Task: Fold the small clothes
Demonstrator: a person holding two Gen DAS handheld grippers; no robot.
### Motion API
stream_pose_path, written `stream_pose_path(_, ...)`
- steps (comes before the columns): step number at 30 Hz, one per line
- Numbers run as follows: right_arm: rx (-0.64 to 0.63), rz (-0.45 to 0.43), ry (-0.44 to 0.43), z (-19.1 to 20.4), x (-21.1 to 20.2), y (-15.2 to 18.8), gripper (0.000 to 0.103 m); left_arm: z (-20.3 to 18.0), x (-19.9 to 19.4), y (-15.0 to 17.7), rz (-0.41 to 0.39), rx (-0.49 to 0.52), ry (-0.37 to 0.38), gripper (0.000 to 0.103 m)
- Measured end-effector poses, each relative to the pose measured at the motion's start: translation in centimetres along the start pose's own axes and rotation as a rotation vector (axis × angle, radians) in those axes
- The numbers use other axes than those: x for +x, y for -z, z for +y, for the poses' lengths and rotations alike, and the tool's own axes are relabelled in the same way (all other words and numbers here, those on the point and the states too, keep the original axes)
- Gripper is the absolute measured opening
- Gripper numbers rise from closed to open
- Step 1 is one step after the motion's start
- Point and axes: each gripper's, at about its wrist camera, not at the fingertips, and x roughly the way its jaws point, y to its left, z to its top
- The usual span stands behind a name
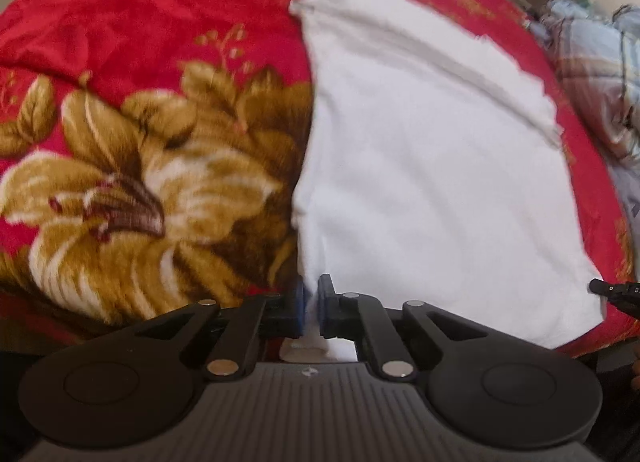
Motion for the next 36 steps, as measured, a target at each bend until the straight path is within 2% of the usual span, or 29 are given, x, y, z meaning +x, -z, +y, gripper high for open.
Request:
stream_pose_path(3,0.041,-0.109,-0.084,-0.1,-2.5,-0.5,0.004,-0.8,-2.1,-0.5,-0.085,0.032,0.049,0.006)
stream_pose_path(8,0.032,-0.278,-0.201,0.8,-6.7,-1.3,0.004,-2.9,-7.0,-1.0,-0.251,0.106,0.124,0.005)
stream_pose_path(13,0.031,-0.429,-0.278,1.1,-11.4,-1.7,0.003,-3.1,-12.8,-1.1,-0.392,0.101,0.201,0.004)
stream_pose_path(18,0.045,-0.538,-0.343,0.9,-16.8,-0.1,0.003,-1.9,-18.6,-0.6,-0.5,0.121,0.265,0.004)
stream_pose_path(22,0.085,-0.619,-0.418,0.7,-21.1,2.6,0.003,-0.4,-22.6,-0.4,-0.551,0.068,0.371,0.004)
stream_pose_path(25,0.093,-0.645,-0.43,0.8,-22.4,3.4,0.003,0.4,-22.1,-1.7,-0.532,0.024,0.382,0.004)
stream_pose_path(28,0.071,-0.601,-0.383,1.0,-20.2,1.7,0.003,0.5,-18.2,-4.8,-0.456,0.007,0.318,0.004)
stream_pose_path(30,0.079,-0.541,-0.335,0.9,-17.1,-0.9,0.003,0.8,-14.8,-7.6,-0.377,-0.01,0.272,0.004)
stream_pose_path(33,0.169,-0.4,-0.298,0.2,-11.5,-6.2,0.003,0.3,-9.1,-12.6,-0.276,0.017,0.214,0.004)
stream_pose_path(34,0.161,-0.367,-0.287,0.3,-9.6,-8.0,0.003,0.2,-7.4,-14.1,-0.244,0.019,0.198,0.004)
stream_pose_path(36,0.13,-0.319,-0.21,0.8,-6.1,-11.4,0.003,-0.1,-4.1,-16.9,-0.19,0.04,0.186,0.005)
